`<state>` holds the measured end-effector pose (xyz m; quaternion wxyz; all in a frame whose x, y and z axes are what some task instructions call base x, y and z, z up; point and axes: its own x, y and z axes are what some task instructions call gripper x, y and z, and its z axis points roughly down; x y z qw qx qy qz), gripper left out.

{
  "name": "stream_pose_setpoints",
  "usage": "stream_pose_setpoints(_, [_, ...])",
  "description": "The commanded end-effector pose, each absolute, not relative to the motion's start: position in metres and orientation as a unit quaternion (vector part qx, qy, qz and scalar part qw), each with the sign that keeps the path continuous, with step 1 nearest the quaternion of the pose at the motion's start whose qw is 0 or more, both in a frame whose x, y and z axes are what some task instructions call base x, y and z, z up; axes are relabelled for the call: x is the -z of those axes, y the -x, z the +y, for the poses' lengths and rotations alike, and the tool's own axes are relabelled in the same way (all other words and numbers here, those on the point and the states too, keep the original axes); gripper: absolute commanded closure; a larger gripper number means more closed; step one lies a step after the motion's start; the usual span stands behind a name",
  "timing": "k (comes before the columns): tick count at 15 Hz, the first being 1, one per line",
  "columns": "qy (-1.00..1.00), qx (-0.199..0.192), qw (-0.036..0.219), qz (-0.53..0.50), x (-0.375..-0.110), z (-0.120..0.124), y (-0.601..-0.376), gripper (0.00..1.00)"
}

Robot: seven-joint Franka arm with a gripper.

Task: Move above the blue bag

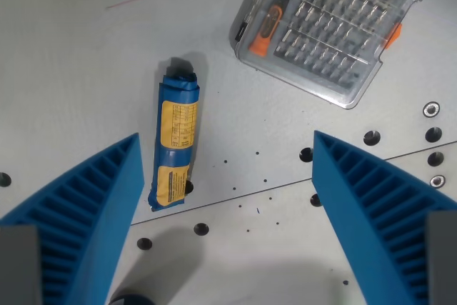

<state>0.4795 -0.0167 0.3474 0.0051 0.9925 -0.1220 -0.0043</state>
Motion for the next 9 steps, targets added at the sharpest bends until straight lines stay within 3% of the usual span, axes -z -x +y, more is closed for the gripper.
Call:
stream_pose_setpoints(1, [-0.992,0.003,0.005,-0.122,-0.3487,-0.0167,-0.4793,0.0])
stream_pose_setpoints(9, [-0.992,0.001,0.004,-0.126,-0.3457,-0.0157,-0.4782,0.0])
